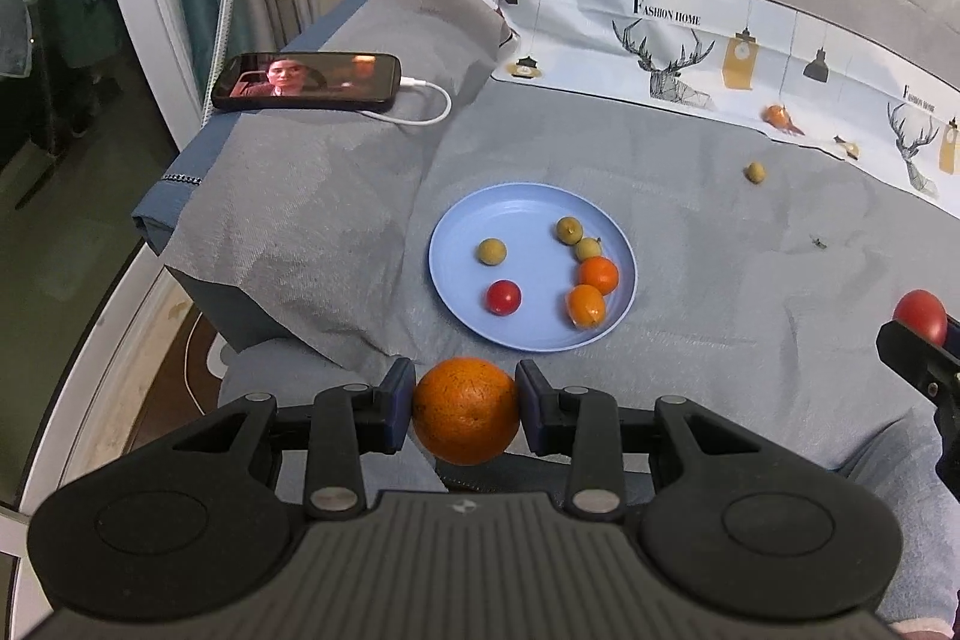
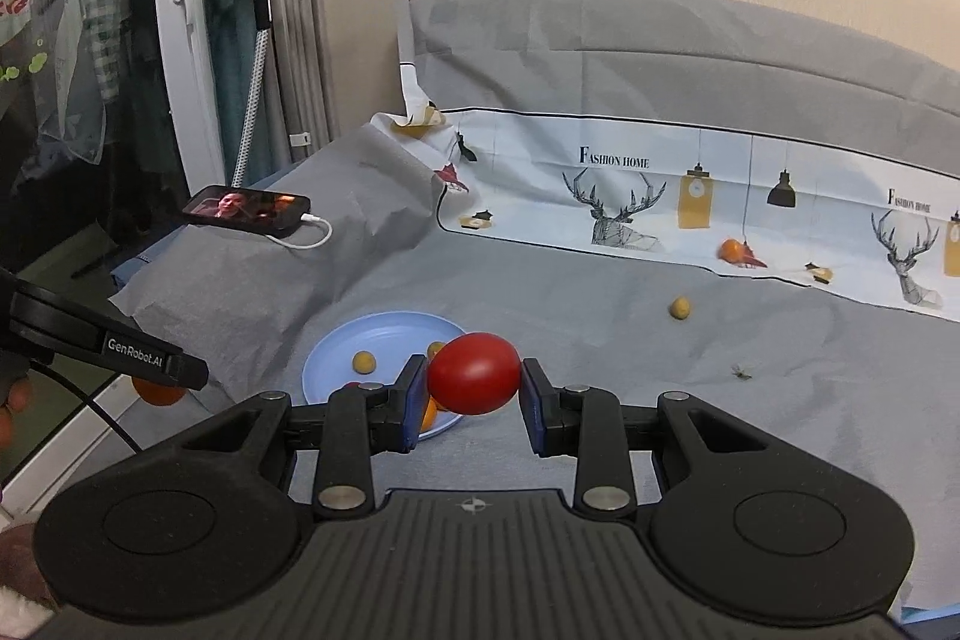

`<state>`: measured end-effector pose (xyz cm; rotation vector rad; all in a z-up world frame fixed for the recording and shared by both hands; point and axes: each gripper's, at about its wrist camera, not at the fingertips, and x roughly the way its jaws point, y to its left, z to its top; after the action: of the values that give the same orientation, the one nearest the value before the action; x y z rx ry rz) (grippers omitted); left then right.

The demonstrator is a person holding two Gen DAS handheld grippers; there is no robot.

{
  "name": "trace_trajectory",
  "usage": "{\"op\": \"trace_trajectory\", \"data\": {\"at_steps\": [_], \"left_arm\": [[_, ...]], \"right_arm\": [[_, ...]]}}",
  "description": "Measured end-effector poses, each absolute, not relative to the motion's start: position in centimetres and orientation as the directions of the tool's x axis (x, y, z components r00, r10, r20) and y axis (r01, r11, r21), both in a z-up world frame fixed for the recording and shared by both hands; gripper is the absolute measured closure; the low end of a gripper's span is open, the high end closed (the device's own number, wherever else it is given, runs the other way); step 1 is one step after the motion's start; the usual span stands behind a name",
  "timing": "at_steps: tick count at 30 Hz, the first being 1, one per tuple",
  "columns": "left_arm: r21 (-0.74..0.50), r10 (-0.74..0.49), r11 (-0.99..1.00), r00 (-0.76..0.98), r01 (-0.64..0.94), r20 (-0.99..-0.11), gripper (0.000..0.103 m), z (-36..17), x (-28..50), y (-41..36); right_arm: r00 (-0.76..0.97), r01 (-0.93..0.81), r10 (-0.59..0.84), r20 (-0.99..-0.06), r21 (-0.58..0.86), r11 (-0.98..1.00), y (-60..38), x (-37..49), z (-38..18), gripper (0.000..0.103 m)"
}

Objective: Organize fruits
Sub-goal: 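Carry the mandarin and red cherry tomato over the blue plate with both tools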

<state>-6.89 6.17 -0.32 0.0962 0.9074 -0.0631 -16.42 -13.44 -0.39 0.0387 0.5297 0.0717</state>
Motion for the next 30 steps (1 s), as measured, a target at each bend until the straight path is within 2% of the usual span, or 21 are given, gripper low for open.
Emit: {"op": "trace_trajectory", "data": {"at_steps": [30], "left_arm": [[0.047,-0.031,0.992,0.589,0.116,-0.808,0.063,-1.5,-6.1,6.2]], "right_arm": [[0.843,-0.041,0.062,-0.535,0.05,0.998,-13.1,-15.4,-1.2,0.069]]}}
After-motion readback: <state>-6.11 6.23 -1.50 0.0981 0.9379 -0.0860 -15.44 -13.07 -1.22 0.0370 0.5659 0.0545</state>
